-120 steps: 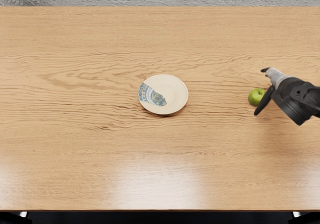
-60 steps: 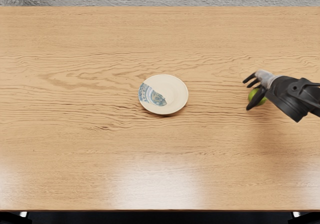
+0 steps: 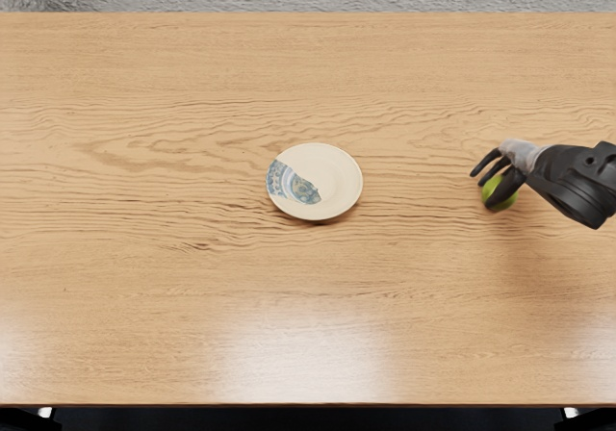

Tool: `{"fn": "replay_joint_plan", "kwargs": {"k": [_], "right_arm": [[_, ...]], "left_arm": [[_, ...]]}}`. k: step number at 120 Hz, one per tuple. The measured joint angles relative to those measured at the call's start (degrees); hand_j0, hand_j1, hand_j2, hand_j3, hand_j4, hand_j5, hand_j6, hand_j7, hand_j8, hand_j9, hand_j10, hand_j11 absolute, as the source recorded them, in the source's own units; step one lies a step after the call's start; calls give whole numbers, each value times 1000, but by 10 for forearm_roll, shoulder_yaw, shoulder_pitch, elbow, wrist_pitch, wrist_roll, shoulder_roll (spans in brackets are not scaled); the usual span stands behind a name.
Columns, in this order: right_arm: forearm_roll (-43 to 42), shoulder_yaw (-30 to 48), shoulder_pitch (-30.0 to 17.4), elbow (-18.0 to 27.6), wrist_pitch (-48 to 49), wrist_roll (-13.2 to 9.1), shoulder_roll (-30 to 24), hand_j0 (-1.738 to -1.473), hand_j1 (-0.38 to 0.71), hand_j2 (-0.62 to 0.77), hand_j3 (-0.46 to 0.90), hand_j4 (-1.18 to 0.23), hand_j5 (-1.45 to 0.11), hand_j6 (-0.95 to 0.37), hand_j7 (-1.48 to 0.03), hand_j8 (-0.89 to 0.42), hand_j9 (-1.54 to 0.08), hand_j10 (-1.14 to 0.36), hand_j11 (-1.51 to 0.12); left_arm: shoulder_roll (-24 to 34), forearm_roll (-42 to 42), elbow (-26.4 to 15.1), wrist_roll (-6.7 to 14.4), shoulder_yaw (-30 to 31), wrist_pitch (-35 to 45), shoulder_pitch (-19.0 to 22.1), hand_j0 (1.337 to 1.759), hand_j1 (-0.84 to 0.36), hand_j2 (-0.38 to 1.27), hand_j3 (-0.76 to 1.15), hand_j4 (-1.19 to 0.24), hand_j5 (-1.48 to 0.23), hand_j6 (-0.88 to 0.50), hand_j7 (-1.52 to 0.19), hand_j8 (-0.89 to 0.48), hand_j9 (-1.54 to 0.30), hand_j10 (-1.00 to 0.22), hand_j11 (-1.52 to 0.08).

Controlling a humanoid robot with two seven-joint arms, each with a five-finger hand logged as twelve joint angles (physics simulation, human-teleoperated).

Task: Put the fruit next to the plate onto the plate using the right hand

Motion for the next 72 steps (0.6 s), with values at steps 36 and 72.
{"fn": "replay_joint_plan", "kwargs": {"k": [36,72], "right_arm": [[4,17,5,4,20,0,0,-1655,267,73,0,-574,-773,-580,-759,-389,-769,-429,-775],[4,57,9,37,39,0,4,-1656,261,130,0,-579,-799,-592,-775,-410,-787,-456,-781]], "left_arm": [[0,0,0,0,0,0,0,1658,340,2,0,-8,-10,-8,-10,-8,-10,-8,-10],[0,0,0,0,0,0,0,1658,340,2,0,-8,-10,-8,-10,-8,-9,-8,-9]]}}
